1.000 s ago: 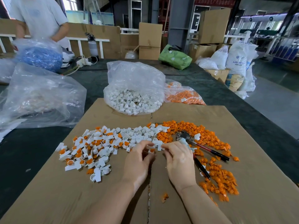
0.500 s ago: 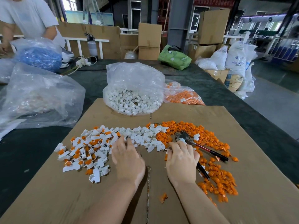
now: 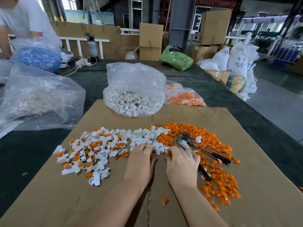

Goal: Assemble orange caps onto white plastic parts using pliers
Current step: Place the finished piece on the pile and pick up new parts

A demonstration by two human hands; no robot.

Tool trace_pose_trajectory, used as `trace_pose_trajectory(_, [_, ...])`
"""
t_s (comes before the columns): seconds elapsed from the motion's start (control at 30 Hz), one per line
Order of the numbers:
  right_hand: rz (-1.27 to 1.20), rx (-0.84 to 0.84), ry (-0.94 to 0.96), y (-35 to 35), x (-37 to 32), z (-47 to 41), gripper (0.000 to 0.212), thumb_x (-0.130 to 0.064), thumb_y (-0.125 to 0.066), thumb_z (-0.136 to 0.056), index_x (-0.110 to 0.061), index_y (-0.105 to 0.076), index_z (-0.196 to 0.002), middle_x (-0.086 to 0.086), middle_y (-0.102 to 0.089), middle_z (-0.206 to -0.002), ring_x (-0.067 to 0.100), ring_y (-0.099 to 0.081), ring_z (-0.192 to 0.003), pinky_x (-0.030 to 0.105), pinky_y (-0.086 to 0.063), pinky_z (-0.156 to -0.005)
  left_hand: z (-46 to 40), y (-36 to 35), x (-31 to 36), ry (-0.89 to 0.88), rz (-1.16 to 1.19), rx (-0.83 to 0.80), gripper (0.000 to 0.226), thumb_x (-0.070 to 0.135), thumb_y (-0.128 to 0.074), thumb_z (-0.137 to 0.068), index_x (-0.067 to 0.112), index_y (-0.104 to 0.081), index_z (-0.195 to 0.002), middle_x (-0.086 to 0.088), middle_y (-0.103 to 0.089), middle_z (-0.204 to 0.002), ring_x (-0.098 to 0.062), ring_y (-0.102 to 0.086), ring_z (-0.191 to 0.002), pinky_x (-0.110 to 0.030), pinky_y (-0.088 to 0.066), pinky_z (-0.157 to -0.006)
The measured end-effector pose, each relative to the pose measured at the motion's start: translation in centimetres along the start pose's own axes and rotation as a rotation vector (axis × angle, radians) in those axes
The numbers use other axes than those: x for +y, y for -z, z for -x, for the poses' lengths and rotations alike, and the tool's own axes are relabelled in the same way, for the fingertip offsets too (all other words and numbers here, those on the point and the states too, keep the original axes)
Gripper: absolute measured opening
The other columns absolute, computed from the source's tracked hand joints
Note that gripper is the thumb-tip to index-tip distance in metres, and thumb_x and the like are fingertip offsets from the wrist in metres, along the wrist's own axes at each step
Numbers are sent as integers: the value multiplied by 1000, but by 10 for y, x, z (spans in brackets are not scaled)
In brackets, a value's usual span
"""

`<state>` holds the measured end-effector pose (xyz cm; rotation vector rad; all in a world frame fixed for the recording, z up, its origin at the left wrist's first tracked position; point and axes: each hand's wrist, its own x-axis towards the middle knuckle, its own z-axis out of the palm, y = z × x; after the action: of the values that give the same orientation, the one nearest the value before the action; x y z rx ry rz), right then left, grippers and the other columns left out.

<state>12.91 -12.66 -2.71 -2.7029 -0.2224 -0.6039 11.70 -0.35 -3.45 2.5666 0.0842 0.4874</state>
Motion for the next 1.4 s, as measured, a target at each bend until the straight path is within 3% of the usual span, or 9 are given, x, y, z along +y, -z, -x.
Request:
trace_pose_trajectory(0.13, [-69,-109,-1,-3,4,-3,17,-17,-64,-88,-15,-66,-105,2,-66,-98,25,-57,-97,39,-33,-91,2,2,3,-8,76,22,27,24,-57,-93,25,-59,-120,8,-55,-114,-7,-47,-107,-14,-36,-85])
trace_pose_trajectory(0.3, [-169,-12,15,-1,2,-1,11,-18,-69,-85,-12,-66,-94,3,-66,-89,25,-60,-88,40,-40,-82,3,2,6,-16,140,-14,37,9,-55,-94,25,-57,-127,10,-52,-121,-5,-49,-113,-9,-33,-93])
trace_pose_trajectory(0.5, [-174,74,59,2,-1,0,14,-11,-75,-79,-15,-66,-89,-2,-64,-71,23,-61,-69,37,-42,-69,1,3,8,-16,147,-29,25,19,-58,-92,24,-61,-117,8,-56,-115,-4,-51,-106,-7,-33,-87])
trace_pose_trajectory(0.63, [-159,89,99,0,1,0,19,-5,-74,-78,-16,-69,-92,-1,-66,-80,24,-61,-76,39,-44,-71,0,4,6,48,239,2,38,13,-66,-86,19,-57,-122,7,-57,-114,0,-50,-99,-4,-34,-87])
trace_pose_trajectory(0.77, [-230,74,70,-1,2,0,18,-8,-74,-79,-14,-69,-96,-2,-68,-84,22,-62,-82,35,-40,-77,-1,7,6,42,248,0,23,15,-68,-85,17,-66,-108,10,-55,-100,3,-48,-83,7,-31,-74])
trace_pose_trajectory(0.87, [-241,71,82,0,2,0,17,-7,-71,-82,-13,-70,-98,-1,-68,-88,23,-62,-86,38,-42,-79,1,9,7,16,285,24,22,19,-67,-86,20,-68,-108,14,-60,-96,3,-50,-86,4,-32,-74])
trace_pose_trajectory(1.03, [-244,92,105,0,3,0,24,1,-72,-78,-11,-72,-99,3,-68,-86,25,-63,-84,40,-49,-78,2,9,5,51,265,-6,35,24,-56,-93,32,-55,-128,13,-52,-94,-4,-45,-95,-9,-31,-78])
trace_pose_trajectory(1.23, [-396,65,58,4,3,1,2,-11,-71,-83,-11,-69,-83,-1,-68,-79,18,-60,-78,30,-45,-74,3,13,5,203,476,21,22,23,-72,-82,35,-54,-80,18,-60,-76,13,-55,-73,1,-37,-63])
trace_pose_trajectory(1.4, [-418,56,122,9,0,2,8,-15,-72,-82,-11,-66,-78,-4,-64,-73,13,-56,-71,27,-46,-68,3,15,5,224,509,3,15,26,-63,-89,30,-53,-78,11,-62,-75,2,-57,-69,-5,-39,-59])
